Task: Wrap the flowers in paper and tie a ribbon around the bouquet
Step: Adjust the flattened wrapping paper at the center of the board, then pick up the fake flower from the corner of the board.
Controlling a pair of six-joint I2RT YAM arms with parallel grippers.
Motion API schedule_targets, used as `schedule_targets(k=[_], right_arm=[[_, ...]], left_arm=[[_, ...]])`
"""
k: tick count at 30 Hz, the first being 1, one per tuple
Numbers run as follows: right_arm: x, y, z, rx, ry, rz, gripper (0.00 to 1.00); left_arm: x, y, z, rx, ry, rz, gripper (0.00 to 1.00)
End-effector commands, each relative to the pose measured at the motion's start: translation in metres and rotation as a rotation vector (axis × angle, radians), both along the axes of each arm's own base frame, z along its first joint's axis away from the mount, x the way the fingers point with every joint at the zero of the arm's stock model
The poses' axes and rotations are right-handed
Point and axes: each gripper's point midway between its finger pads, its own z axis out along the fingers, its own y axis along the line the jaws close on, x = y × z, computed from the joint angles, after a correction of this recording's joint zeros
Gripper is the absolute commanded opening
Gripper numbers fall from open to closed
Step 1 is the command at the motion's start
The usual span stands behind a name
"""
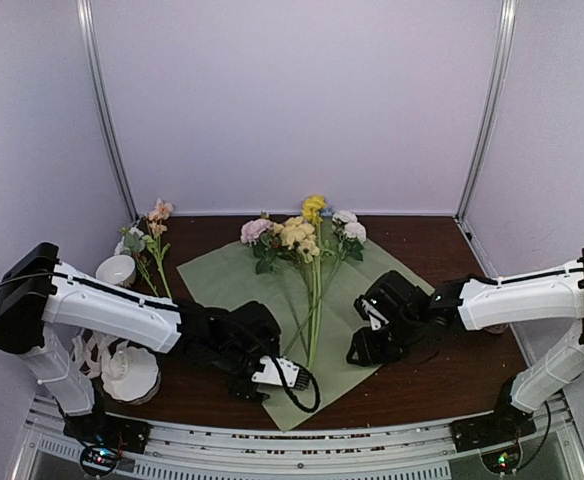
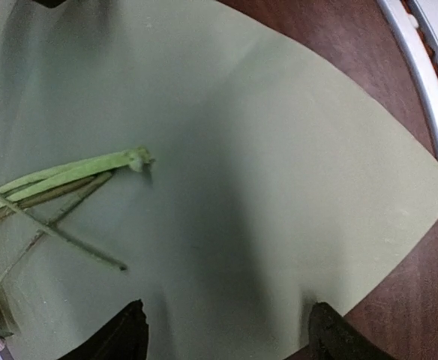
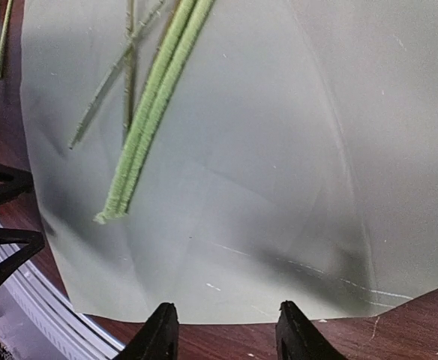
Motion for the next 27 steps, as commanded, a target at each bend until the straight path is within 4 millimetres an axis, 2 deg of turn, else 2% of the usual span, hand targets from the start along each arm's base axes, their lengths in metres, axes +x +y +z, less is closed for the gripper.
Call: schedule_targets(k=[1, 3, 5, 7, 10, 13, 14, 16, 18, 19, 21, 24, 27], right_arm=[[0.012, -0.012, 0.023, -0.107, -0.052, 0.06, 0.47], [0.02, -0.012, 0.031, -0.129, -0.063, 0.071, 0.47], [0.033, -0.01, 0.042, -0.146, -0.087, 0.077, 0.47], [0.045, -0.011, 0.048, -0.162, -0.106, 0.07, 0.47], [0.066, -0.014, 0.057, -0.179, -0.14, 0.05, 0.46], [0.084, -0.022, 0.058, -0.224, -0.16, 0.034, 0.46], [0.09, -0.026, 0.057, -0.244, -0.166, 0.026, 0.46], [0.098, -0.032, 0.055, -0.284, -0.173, 0.026, 0.46], [0.103, -0.036, 0.05, -0.325, -0.169, 0.034, 0.46], [0.104, -0.036, 0.047, -0.34, -0.164, 0.043, 0.46], [0.105, -0.038, 0.041, -0.362, -0.152, 0.055, 0.46], [0.105, -0.039, 0.033, -0.385, -0.14, 0.076, 0.46], [0.108, -0.044, 0.03, -0.413, -0.144, 0.082, 0.46]], left_arm=[[0.022, -0.022, 0.051, -0.159, 0.055, 0.09, 0.77], [0.033, -0.025, 0.074, -0.233, 0.087, 0.127, 0.77], [0.052, -0.024, 0.096, -0.314, 0.094, 0.193, 0.78], [0.086, -0.016, 0.118, -0.393, 0.093, 0.346, 0.78], [0.157, 0.015, 0.137, -0.435, 0.165, 0.677, 0.78], [0.234, 0.064, 0.152, -0.464, 0.198, 1.034, 0.74], [0.255, 0.088, 0.15, -0.475, 0.205, 1.188, 0.73], [0.293, 0.153, 0.14, -0.473, 0.16, 1.493, 0.73], [0.31, 0.212, 0.126, -0.476, 0.12, 1.758, 0.72], [0.314, 0.236, 0.118, -0.489, 0.125, 1.864, 0.72], [0.317, 0.267, 0.101, -0.527, 0.166, 1.995, 0.72], [0.315, 0.296, 0.081, -0.52, 0.187, 2.107, 0.7], [0.31, 0.312, 0.064, -0.478, 0.163, 2.174, 0.68]])
